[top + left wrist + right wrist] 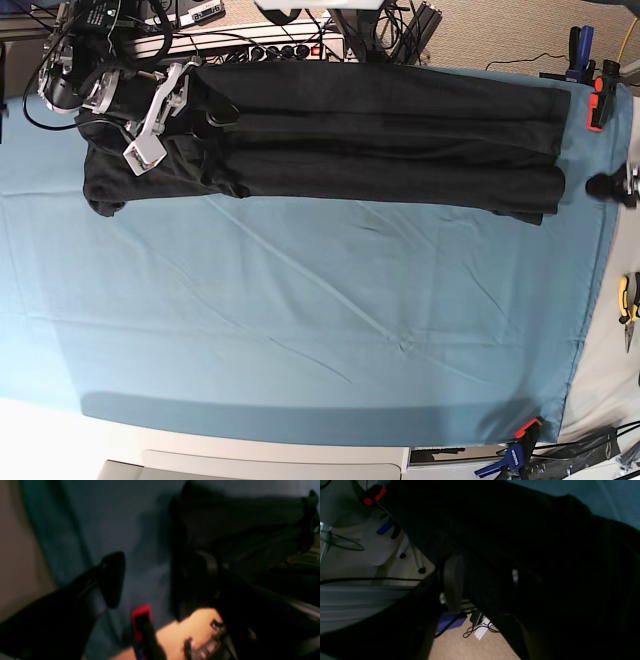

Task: Fold the T-shirt properly
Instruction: 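Move the left gripper to the opposite end of the folded band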

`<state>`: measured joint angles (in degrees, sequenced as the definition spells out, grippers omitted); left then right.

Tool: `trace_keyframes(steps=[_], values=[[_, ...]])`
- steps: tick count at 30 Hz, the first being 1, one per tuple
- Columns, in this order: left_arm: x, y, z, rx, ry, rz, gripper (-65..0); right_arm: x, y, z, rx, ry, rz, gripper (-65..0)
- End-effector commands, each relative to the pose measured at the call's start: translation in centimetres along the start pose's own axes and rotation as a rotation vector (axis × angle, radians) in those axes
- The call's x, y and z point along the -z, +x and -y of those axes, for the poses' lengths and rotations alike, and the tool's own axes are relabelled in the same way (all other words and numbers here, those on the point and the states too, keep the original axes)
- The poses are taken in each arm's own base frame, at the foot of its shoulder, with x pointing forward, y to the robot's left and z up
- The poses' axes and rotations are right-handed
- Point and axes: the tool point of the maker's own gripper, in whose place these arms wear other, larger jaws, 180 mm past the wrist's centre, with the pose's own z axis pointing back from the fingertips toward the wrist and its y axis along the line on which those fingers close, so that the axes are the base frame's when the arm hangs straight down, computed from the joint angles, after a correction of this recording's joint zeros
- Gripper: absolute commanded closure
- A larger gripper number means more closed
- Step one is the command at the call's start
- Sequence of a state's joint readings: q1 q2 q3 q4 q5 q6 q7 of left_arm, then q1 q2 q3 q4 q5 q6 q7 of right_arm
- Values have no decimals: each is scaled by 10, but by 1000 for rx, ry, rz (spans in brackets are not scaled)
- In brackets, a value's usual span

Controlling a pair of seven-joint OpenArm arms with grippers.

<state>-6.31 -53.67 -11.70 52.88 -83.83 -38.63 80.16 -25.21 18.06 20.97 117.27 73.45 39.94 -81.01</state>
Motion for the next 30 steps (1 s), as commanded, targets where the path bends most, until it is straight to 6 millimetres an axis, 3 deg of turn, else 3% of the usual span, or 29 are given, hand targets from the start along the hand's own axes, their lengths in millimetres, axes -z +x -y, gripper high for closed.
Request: trace_keyframes(steps=[1,7,19,30], values=[[-14,10,-1,10,15,26,-438,-4,10,-2,-21,9,35,-245],[1,-15,-2,-50,-1,-19,-438,-4,-5,16,-42,-94,-51,-245],[41,-21,21,-68,-106,-7,-438,-5,-6,18,-44,-104,-59,-245],[47,-26,19,-89,-92,-29,-438,-5,-6,18,-44,-104,-59,-245]])
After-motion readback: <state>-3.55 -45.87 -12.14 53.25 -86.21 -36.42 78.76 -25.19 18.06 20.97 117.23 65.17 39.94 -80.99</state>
